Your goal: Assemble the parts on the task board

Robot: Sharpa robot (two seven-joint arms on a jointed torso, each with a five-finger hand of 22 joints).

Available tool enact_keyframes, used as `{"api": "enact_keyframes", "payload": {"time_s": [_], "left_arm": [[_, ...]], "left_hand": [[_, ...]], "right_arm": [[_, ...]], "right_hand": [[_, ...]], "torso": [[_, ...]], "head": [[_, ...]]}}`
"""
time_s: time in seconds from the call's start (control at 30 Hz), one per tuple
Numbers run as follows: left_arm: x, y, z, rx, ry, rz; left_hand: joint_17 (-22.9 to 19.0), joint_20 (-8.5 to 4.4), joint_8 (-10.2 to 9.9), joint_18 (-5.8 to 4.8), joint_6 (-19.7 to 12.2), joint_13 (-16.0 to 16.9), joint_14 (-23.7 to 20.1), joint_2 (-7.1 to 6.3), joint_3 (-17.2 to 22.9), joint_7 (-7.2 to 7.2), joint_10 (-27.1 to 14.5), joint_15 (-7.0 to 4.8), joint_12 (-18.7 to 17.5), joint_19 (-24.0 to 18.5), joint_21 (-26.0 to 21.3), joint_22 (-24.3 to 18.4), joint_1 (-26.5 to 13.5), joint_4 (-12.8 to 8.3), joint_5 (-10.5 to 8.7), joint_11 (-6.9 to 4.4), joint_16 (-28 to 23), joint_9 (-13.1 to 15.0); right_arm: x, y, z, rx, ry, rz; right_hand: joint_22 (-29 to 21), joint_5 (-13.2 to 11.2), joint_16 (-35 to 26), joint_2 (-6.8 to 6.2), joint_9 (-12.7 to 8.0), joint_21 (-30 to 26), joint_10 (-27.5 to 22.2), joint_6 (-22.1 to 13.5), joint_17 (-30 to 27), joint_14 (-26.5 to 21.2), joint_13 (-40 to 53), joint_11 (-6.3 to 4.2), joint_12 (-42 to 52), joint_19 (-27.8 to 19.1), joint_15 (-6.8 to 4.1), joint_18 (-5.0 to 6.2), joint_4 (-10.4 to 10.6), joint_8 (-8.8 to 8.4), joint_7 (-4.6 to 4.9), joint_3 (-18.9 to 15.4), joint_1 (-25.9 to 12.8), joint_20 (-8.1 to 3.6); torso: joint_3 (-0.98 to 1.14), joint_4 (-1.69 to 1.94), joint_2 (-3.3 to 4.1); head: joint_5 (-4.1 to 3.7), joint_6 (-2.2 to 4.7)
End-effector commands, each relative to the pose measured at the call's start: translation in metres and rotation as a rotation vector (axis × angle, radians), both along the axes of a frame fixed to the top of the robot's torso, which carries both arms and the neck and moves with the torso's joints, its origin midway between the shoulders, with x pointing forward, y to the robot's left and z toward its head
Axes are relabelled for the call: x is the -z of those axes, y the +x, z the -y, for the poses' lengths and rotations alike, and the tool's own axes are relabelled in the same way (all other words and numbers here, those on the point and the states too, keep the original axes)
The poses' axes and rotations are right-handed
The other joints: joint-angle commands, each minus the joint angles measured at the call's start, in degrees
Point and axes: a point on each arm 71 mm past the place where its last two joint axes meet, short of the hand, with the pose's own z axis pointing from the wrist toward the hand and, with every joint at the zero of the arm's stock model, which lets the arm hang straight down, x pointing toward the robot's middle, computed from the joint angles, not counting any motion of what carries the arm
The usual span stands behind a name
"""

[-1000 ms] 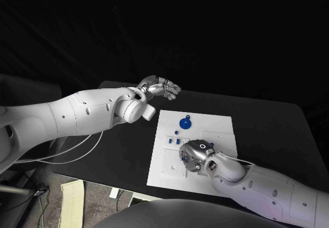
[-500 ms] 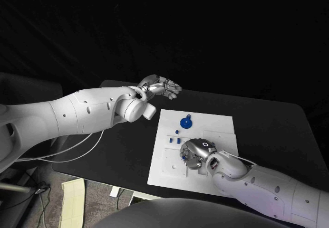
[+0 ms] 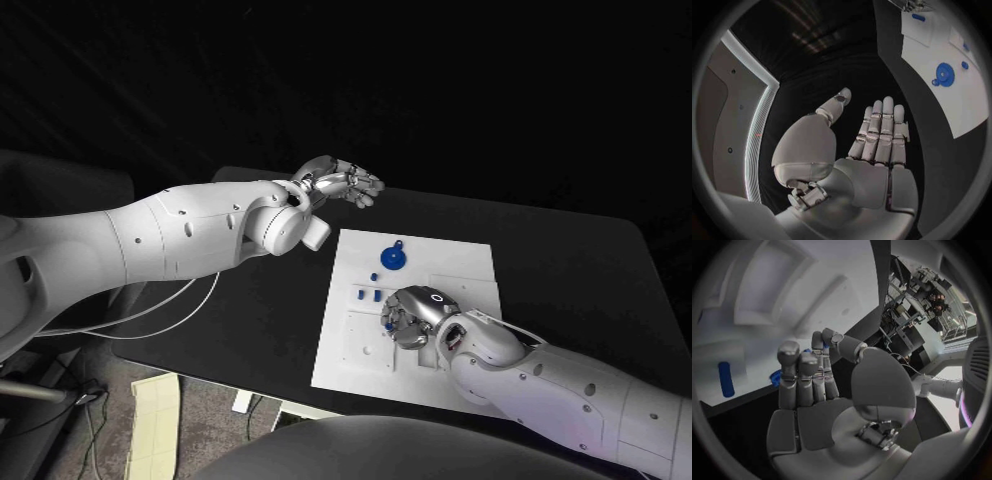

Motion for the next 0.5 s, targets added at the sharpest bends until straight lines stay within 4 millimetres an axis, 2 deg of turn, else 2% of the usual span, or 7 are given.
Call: {"api": "enact_keyframes", "payload": {"time_s": [0.03, 0.23, 0.5], "left_arm": [[-0.0016, -0.0001, 0.0018, 0.006, -0.004, 0.007], [-0.0023, 0.0002, 0.0021, 0.006, -0.004, 0.008], [-0.0032, 0.0004, 0.0022, 0.006, -0.004, 0.009]], "left_hand": [[0.07, 0.13, 0.16, 0.85, -0.32, -0.07, 0.54, -0.23, -0.05, 0.05, 0.27, 0.02, -0.36, 0.18, -0.29, 0.07, 0.29, 0.35, -0.08, 0.25, -0.19, -0.09], [0.10, 0.13, 0.16, 0.85, -0.33, -0.08, 0.55, -0.26, -0.05, 0.06, 0.27, 0.02, -0.37, 0.18, -0.30, 0.08, 0.30, 0.34, -0.08, 0.25, -0.21, -0.09], [0.11, 0.13, 0.16, 0.85, -0.34, -0.09, 0.55, -0.27, -0.05, 0.06, 0.27, 0.02, -0.38, 0.18, -0.31, 0.08, 0.31, 0.34, -0.08, 0.26, -0.23, -0.10]], "right_arm": [[0.0048, 0.0000, 0.0006, 0.032, 0.029, -0.114], [0.0099, 0.0030, 0.0021, 0.079, 0.058, -0.225], [0.0100, 0.0029, 0.0005, 0.073, 0.060, -0.236]], "right_hand": [[0.34, 0.19, -0.36, 0.19, 0.10, -0.24, -0.43, -0.04, -0.09, -0.04, 0.12, -0.03, -0.07, -0.04, -0.35, 4.91, -0.21, 0.13, 0.28, 0.20, -0.65, -0.56], [0.32, 0.20, -0.49, 0.69, 0.25, -0.35, -0.64, -0.27, -0.14, -0.12, 0.39, 0.03, -0.18, -0.15, -0.29, 4.91, -0.49, 0.02, 0.37, -0.02, -1.04, -0.49], [0.33, 0.22, -0.58, 1.09, 0.36, -0.43, -0.79, -0.42, -0.19, -0.19, 0.61, 0.08, -0.27, -0.28, -0.24, 4.91, -0.82, -0.08, 0.43, -0.26, -1.34, -0.43]], "torso": [[0.02, -0.01, 0.01], [-0.01, 0.01, 0.01], [-0.03, 0.02, 0.01]], "head": [[0.24, -0.14], [0.46, -0.27], [0.87, -0.44]]}}
